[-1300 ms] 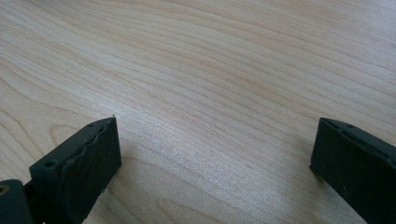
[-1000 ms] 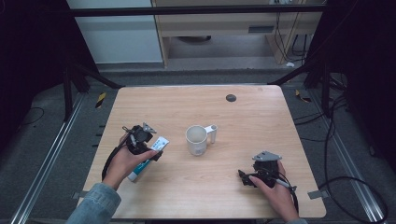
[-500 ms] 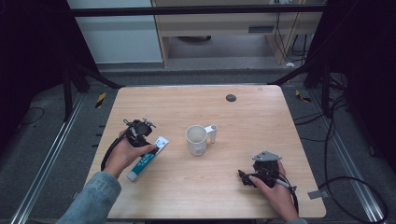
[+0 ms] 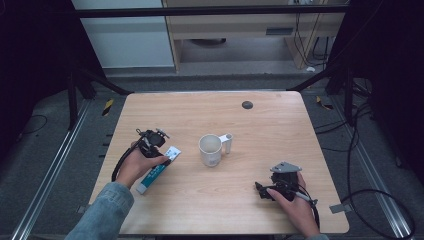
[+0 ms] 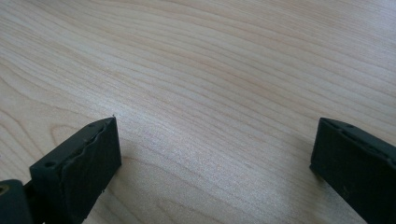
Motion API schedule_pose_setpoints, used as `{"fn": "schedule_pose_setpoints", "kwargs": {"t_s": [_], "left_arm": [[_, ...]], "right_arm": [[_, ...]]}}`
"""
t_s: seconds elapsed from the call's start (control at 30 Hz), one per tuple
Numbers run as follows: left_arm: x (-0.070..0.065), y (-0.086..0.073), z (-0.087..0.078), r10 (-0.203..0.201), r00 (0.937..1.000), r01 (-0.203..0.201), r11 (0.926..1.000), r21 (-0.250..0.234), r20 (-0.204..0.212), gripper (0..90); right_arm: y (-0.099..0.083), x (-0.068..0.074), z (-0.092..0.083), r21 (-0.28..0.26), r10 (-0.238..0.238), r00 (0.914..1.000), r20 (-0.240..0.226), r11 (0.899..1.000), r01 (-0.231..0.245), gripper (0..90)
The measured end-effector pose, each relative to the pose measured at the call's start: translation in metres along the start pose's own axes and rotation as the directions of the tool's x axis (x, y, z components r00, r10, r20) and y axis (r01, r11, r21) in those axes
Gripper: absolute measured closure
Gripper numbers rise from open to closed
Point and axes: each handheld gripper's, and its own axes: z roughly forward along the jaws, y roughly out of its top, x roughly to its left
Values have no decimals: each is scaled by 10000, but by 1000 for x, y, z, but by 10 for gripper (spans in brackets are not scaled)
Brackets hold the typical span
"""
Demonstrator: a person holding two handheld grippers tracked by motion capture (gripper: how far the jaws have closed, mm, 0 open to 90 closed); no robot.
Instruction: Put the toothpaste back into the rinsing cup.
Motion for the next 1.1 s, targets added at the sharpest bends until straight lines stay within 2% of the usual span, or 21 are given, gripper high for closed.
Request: {"fn": "schedule_pose_setpoints", "kwargs": {"t_s": [0.13,0.2,0.33,0.67,0.83,1.1], "left_arm": [[-3,2,9,154,9998,-151,9996,232,-131,326],[-3,3,13,-9,10000,10,9999,163,-36,341],[-2,4,20,-58,10000,56,9995,299,67,377],[1,5,26,-237,9996,229,9982,546,127,452],[2,2,28,-378,9992,370,9982,464,156,481],[3,1,29,-377,9988,365,9986,394,310,528]], "right_arm": [[0,0,0,3,-19,10000,9,10000,19,17],[0,0,0,0,-3,10000,-2,10000,3,17],[0,0,0,0,-3,10000,-3,10000,3,17],[0,0,0,0,-8,10000,-4,10000,8,17],[0,0,0,0,-13,10000,-7,10000,13,18],[0,0,0,-4,-40,10000,-9,10000,40,17]]}}
